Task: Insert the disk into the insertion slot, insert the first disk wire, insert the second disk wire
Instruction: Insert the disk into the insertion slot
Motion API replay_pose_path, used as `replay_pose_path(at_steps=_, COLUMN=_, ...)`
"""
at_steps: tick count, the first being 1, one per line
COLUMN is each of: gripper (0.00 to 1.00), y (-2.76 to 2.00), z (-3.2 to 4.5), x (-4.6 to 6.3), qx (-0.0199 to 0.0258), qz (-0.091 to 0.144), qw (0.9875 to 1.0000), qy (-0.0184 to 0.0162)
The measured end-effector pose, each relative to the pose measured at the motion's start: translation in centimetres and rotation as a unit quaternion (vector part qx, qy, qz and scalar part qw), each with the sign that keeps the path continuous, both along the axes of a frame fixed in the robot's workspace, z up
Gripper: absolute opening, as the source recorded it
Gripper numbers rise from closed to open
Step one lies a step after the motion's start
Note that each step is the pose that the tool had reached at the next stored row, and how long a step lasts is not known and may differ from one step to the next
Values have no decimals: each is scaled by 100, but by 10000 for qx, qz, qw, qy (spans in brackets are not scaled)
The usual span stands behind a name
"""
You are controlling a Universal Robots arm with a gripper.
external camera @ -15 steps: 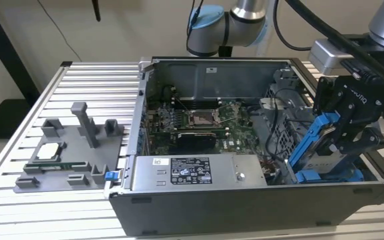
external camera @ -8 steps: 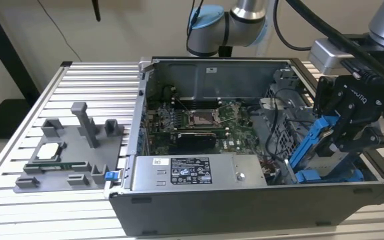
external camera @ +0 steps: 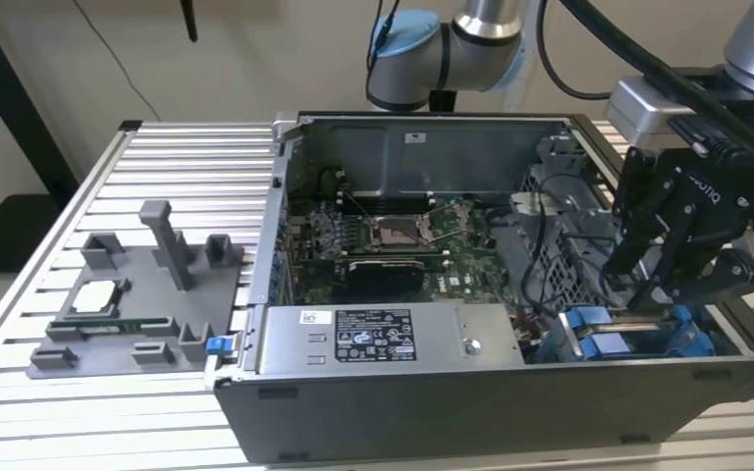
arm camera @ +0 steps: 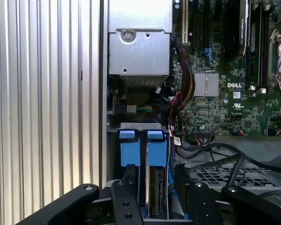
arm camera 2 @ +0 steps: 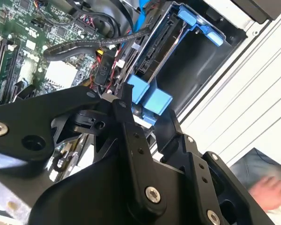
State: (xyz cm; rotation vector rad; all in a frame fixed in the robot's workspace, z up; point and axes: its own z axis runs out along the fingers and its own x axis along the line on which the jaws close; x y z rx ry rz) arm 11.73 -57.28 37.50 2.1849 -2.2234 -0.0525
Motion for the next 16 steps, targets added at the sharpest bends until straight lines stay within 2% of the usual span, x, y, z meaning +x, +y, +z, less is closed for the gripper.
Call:
replay_pose_path(at_steps=5, gripper=100, y=0, z=3, x=0, qx=1, qz=0, qw=10000, qy=0)
replay_pose_path(at_steps=7, gripper=100, y=0, z=29, x=0, qx=0, qz=0, qw=10000, qy=0)
replay_pose_path(at_steps=12, gripper=100, y=1, z=142, x=0, qx=0, qz=0, qw=10000, qy=-3)
replay_pose_path(at_steps=13, gripper=100, y=7, z=193, x=0, qx=-1, qz=0, qw=10000, qy=-9)
replay_pose_path(at_steps=16, gripper=100, y=26, z=284, x=-1, qx=0, qz=-1, qw=10000, qy=-35)
